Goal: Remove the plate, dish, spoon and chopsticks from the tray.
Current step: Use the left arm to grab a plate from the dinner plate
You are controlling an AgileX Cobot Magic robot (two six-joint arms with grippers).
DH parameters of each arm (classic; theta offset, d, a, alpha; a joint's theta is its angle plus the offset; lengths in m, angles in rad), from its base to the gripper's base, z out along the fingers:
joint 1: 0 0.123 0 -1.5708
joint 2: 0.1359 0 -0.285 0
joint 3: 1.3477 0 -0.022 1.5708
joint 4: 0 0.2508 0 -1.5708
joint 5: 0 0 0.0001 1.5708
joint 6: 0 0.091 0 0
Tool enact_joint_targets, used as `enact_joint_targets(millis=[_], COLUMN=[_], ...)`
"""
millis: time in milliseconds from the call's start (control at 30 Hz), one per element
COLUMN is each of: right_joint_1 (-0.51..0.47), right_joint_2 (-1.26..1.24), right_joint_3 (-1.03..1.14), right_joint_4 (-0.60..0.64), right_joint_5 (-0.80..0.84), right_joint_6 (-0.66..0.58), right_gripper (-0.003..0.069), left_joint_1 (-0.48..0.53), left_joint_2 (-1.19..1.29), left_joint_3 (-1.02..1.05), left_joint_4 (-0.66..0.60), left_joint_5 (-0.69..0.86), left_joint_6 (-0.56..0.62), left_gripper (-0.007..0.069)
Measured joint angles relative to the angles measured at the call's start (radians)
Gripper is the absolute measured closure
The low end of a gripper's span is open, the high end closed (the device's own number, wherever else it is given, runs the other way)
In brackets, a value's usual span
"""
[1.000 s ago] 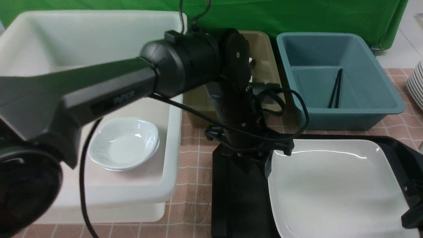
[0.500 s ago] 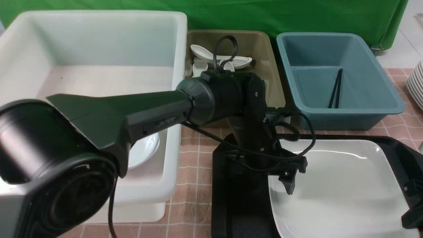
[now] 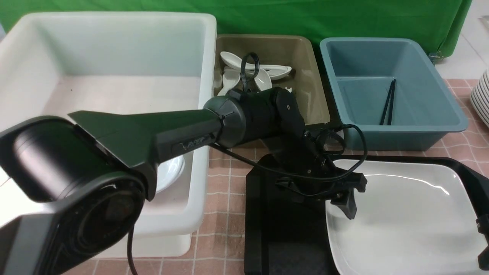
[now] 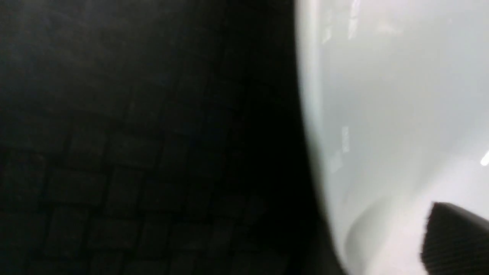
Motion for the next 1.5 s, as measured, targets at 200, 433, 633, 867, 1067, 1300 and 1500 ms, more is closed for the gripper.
enact_joint_targets(millis=[200, 433, 633, 867, 1067, 1300, 1500], right_joint_1=[0.000, -0.005, 0.013, 0.049, 0.049, 0.052, 0.054], right_joint_2=[0.000, 0.000, 0.000, 0.000, 0.000, 0.001, -0.062], right_joint_3=[0.000, 0.000, 0.000, 0.000, 0.000, 0.001, 0.001], right_joint_4=[-0.023, -0.049, -0.056, -0.034, -0.034, -0.024, 0.047], right_joint_5=[-0.001, 0.005, -0.006, -0.014, -0.013, -0.011, -0.018], right_joint_6=[0.006, 0.016, 0.023, 0.023, 0.023, 0.012, -0.042], right_gripper=[0.0527, 0.0526, 0.0525, 0.0525, 0.0525, 0.0525, 0.0525], left_joint_1=[0.009, 0.014, 0.014, 0.013, 0.013, 0.038, 0.082], left_joint_2=[0.013, 0.024, 0.025, 0.025, 0.030, 0.026, -0.024], left_joint_3=[0.004, 0.008, 0.008, 0.008, 0.008, 0.009, 0.016], left_joint_4=[-0.019, -0.098, -0.112, -0.181, -0.184, -0.221, -0.231], left_joint_5=[-0.021, -0.036, -0.036, -0.034, -0.047, -0.009, 0.052], left_joint_6=[-0.003, 0.045, 0.066, 0.070, 0.072, 0.079, 0.086], left_gripper=[0.0559, 0.0564, 0.0475, 0.0205, 0.0363, 0.0447, 0.0489])
